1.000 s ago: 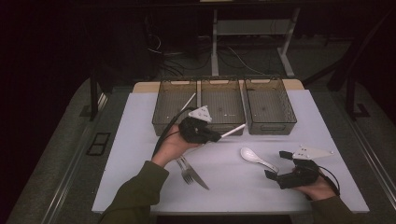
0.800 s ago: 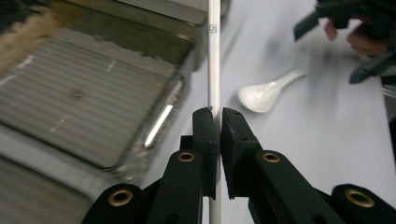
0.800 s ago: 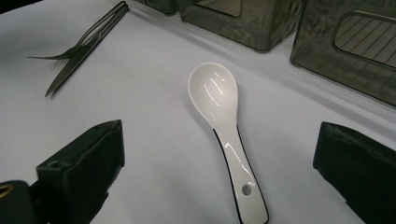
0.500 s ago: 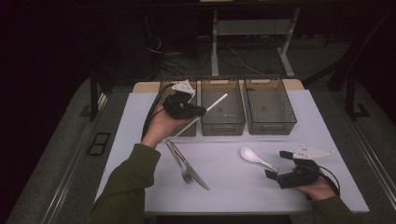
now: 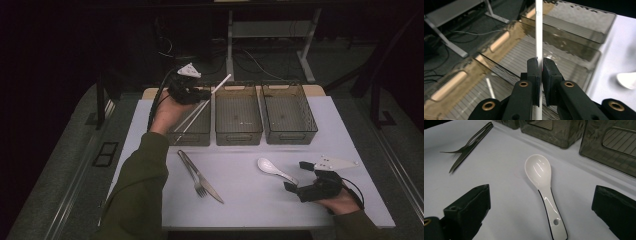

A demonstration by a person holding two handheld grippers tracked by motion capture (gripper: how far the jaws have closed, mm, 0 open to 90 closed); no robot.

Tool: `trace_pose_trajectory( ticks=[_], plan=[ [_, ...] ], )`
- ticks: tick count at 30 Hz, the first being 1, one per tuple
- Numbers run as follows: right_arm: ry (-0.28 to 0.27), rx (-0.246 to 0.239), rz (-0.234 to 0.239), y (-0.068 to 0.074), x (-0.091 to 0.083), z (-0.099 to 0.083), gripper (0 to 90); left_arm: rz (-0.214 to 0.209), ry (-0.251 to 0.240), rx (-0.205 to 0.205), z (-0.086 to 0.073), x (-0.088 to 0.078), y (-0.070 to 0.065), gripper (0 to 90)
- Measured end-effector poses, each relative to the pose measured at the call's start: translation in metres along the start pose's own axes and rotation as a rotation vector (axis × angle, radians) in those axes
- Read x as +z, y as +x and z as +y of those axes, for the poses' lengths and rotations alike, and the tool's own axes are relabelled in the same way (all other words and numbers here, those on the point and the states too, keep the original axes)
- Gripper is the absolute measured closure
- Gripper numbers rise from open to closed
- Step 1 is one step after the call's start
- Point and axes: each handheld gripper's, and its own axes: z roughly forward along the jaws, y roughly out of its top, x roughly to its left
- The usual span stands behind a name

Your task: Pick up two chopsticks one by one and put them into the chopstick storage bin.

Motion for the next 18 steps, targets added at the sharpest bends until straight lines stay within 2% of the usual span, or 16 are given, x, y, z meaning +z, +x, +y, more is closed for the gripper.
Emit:
trace_pose_trajectory(
  ticks=[2,7,11,16,18],
  plan=[
    [-0.001,-0.001,0.0,0.0,0.0,0.0,2.0,0.014,-0.002,-0.001,-0.003,0.003,0.005,83.6],
    [-0.002,-0.001,0.002,0.0,0.0,0.0,2.0,0.046,0.046,-0.01,-0.017,0.008,0.018,83.6],
    [0.0,0.001,0.004,0.0,0.0,0.0,2.0,0.065,0.057,-0.069,-0.034,0.009,0.027,83.5],
    [0.0,-0.004,0.003,0.0,0.001,0.0,2.0,0.069,0.063,-0.133,-0.057,0.015,0.035,83.5],
    [0.0,-0.005,0.003,0.0,0.001,0.0,2.0,0.074,0.092,-0.143,-0.064,0.016,0.038,83.5]
  ],
)
